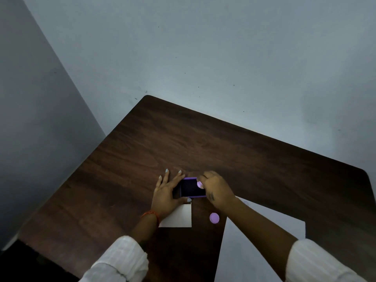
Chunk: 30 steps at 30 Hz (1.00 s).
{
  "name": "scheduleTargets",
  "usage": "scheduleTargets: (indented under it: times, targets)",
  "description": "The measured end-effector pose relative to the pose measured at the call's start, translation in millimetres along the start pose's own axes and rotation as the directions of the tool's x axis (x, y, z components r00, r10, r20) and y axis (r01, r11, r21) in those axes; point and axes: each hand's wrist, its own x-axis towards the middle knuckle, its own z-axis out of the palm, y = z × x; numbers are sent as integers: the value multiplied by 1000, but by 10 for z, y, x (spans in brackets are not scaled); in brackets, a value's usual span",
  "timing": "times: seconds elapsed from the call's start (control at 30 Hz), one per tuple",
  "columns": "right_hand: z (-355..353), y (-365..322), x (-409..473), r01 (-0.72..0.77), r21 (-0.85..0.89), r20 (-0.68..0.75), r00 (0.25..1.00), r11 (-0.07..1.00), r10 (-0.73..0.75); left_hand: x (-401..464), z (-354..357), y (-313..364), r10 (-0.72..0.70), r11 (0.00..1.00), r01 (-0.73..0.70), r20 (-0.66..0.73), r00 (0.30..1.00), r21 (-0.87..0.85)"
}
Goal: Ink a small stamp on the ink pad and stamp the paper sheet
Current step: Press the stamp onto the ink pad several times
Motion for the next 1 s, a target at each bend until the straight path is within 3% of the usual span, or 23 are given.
scheduleTargets:
  times: [0.17, 0.37, 0.5, 0.6, 0.7, 0.8, 1.0]
  targets:
    - [28, -35, 86, -58, 8, -7, 998, 998, 58, -5, -10, 14, 1, 1000, -1, -7, 1000, -19]
    - [15, 100, 75, 131, -80, 61, 990, 988, -127, -6, -3, 5, 1, 1000, -1, -3, 1000, -8]
    - [-16, 14, 76, 14, 61, -33, 999, 998, -12, -13, -12, 18, 2, 1000, -2, -9, 1000, -9]
    - [-138, 29, 78, -91, 238, 10, 996, 967, 92, -14, -23, 27, 3, 1000, -3, -8, 1000, -12]
    - [-33, 25, -16, -56, 94, 85, 995, 994, 48, 2, -22, 19, 1, 1000, -1, -10, 1000, -8]
    - [110, 6, -81, 28, -9, 48, 998, 1000, -27, 1, -6, 8, -3, 1000, 3, -10, 1000, -11]
    - [94, 36, -24, -11, 64, -37, 999, 998, 14, 11, -2, -11, 6, 1000, -7, -13, 1000, -5]
